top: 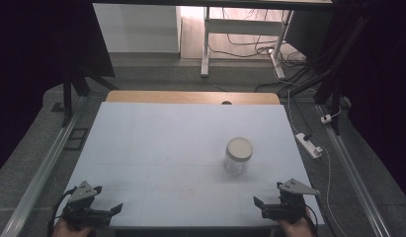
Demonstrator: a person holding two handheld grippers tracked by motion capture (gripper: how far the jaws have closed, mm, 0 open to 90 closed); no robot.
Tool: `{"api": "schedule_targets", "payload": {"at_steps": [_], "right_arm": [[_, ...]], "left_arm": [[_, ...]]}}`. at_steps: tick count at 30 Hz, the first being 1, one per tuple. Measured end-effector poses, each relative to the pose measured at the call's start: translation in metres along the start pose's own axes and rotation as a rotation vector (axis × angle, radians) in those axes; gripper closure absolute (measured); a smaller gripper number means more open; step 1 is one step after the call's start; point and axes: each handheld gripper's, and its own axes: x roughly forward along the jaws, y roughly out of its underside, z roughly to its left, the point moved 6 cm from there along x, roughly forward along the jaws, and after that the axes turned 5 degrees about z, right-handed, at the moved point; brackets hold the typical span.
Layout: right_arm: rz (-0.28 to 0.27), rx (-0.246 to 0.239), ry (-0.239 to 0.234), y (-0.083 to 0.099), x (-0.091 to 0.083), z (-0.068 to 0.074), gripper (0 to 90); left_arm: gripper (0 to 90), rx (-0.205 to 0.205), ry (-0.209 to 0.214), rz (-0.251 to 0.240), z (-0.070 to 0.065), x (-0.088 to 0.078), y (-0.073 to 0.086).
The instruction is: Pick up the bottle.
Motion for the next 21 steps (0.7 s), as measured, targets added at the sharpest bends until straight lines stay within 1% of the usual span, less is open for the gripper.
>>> {"api": "schedule_targets", "payload": {"at_steps": [6,10,14,17,21], "right_arm": [[0.014,-0.022,-0.008,0.0002,0.0014,0.0025,0.0],[0.020,-0.023,-0.013,0.0003,0.0020,0.0028,0.0],[0.020,-0.019,-0.018,0.0003,0.0022,0.0027,0.0],[0.021,-0.021,-0.018,0.0003,0.0020,0.0030,0.0],[0.020,-0.029,-0.018,0.0002,0.0020,0.0035,0.0]], "left_arm": [[3.4,0.011,0.000,0.019,-0.0008,0.0020,0.0001],[3.5,0.013,0.004,0.022,-0.0011,0.0021,0.0002],[3.6,0.010,0.005,0.025,-0.0008,0.0024,0.0001],[3.5,0.000,0.012,0.020,0.0001,0.0019,0.0001],[3.5,-0.003,0.013,0.019,0.0003,0.0022,0.0000]]}}
